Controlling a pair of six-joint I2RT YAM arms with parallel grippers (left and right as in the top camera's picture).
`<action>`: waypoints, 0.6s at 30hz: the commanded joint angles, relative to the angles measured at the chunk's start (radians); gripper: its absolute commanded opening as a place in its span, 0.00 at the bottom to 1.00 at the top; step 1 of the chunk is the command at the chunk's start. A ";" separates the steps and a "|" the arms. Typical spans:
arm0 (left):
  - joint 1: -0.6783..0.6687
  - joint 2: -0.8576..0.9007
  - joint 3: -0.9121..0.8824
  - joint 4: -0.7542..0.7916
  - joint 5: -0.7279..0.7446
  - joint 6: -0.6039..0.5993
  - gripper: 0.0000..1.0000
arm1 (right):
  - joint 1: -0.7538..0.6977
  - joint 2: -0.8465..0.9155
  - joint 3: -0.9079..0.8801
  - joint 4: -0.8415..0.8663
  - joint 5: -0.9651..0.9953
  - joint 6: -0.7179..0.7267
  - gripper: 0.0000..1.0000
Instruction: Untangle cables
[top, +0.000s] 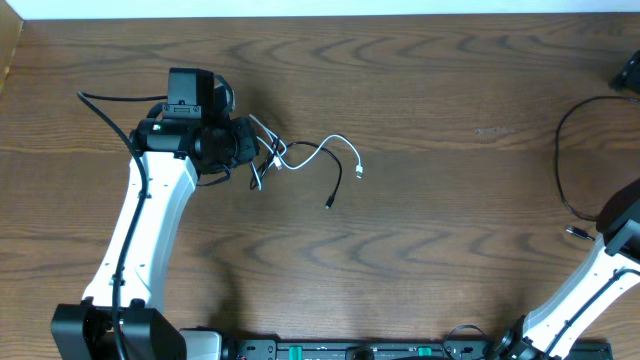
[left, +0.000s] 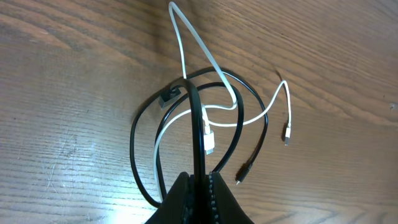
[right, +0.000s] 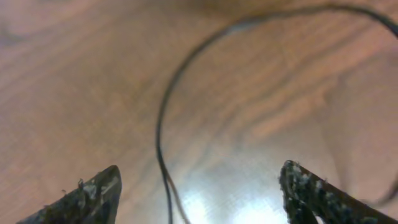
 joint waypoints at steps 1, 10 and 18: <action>-0.001 0.006 -0.008 -0.003 0.011 0.021 0.08 | -0.011 -0.006 0.004 -0.043 0.093 -0.024 0.70; -0.001 0.006 -0.008 -0.008 0.011 0.021 0.08 | -0.052 -0.006 0.003 -0.063 0.288 0.117 0.50; -0.001 0.006 -0.008 -0.011 0.011 0.020 0.08 | -0.123 -0.002 -0.002 -0.045 0.288 0.167 0.49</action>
